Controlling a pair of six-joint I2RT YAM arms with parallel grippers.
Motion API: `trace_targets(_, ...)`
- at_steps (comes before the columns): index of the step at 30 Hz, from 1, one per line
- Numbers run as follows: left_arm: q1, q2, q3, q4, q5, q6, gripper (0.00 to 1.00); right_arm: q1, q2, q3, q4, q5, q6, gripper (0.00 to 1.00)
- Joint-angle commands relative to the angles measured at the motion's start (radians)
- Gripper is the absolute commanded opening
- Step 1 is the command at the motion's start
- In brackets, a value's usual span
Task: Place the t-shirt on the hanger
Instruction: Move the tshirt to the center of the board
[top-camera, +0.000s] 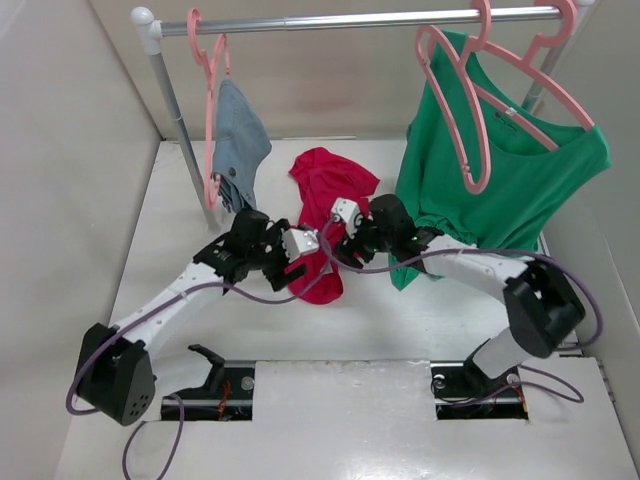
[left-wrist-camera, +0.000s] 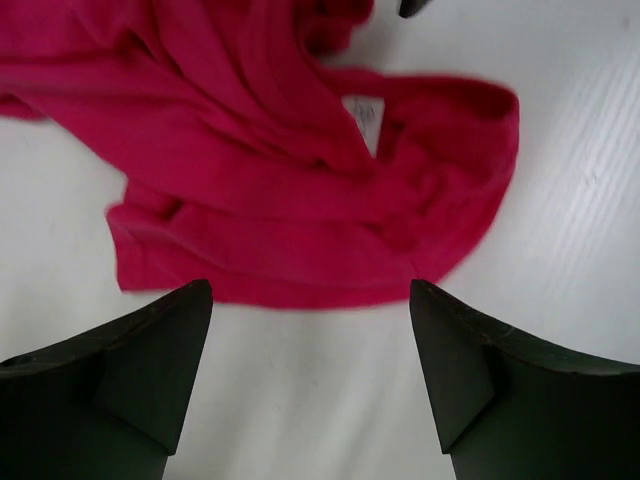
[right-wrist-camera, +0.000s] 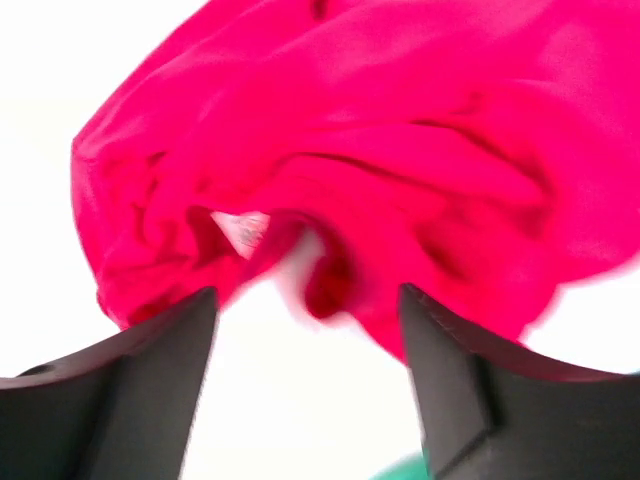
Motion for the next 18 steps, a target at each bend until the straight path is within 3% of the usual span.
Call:
trace_targets(1,-0.03,0.077,0.102,0.135,0.043,-0.087,0.77,-0.01,-0.14,0.066,-0.127,0.134,0.024,0.83)
trace_targets(5,-0.099,0.18,0.123,0.177,-0.001,-0.125,0.77,0.02,-0.191,0.185,-0.276,0.232,0.042,0.85)
trace_targets(10,-0.202,0.269,0.123,0.29,-0.117,-0.292,0.82,0.04,-0.231,0.316,-0.388,0.356,0.099,0.83)
trace_targets(11,-0.202,0.278,0.123,0.304,-0.139,-0.333,0.81,0.04,-0.244,0.336,-0.397,0.373,0.099,0.83)
trace_targets(14,-0.202,0.291,0.064,0.354,-0.246,-0.418,0.6,0.051,-0.269,0.401,-0.42,0.419,0.124,0.81)
trace_targets(18,-0.202,0.278,0.019,0.407,-0.283,-0.429,0.57,0.088,-0.301,0.468,-0.42,0.442,0.134,0.8)
